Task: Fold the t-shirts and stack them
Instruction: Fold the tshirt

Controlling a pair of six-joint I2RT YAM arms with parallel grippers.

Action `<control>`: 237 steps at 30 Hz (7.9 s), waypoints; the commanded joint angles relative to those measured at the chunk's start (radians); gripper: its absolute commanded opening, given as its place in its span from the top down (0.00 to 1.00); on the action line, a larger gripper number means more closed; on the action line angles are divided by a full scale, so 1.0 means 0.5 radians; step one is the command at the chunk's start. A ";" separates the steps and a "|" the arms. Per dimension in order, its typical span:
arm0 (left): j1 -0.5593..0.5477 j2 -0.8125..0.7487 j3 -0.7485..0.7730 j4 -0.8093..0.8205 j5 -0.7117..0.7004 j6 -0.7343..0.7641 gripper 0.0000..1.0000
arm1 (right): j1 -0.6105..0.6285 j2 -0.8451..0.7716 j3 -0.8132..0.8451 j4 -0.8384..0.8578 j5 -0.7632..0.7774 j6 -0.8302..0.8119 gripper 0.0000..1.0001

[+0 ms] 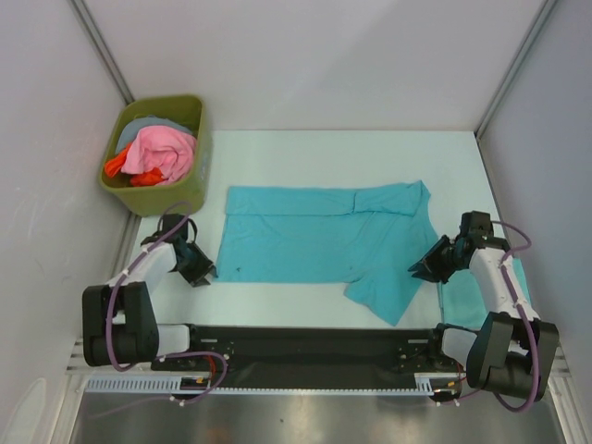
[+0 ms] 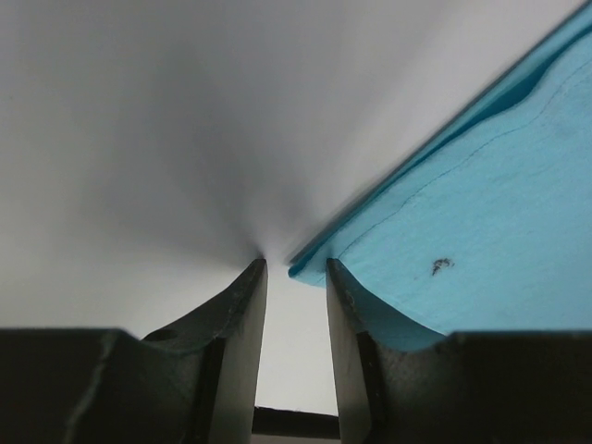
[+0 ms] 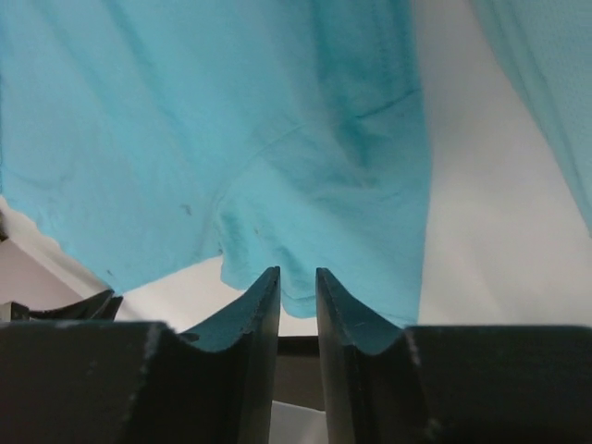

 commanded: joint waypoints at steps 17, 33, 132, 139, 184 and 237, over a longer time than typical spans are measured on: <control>0.089 0.226 0.012 0.149 -0.058 0.050 0.99 | -0.018 -0.149 -0.314 0.090 0.337 0.311 0.60; 0.101 0.272 0.040 0.204 0.019 0.093 1.00 | 0.055 0.210 -0.299 0.249 0.454 0.191 0.62; -0.144 0.867 1.184 0.201 -0.220 0.087 1.00 | -0.052 1.459 1.348 0.210 0.117 -0.241 1.00; -0.144 0.965 1.227 0.299 -0.202 0.084 1.00 | -0.055 1.511 1.413 0.225 0.077 -0.247 1.00; -0.693 0.778 1.706 0.026 -1.027 0.602 0.15 | -0.085 1.370 1.505 -0.039 0.258 -0.456 0.45; -0.994 0.514 1.307 0.041 -0.635 0.697 0.51 | -0.101 1.330 1.238 0.022 0.175 -0.523 0.40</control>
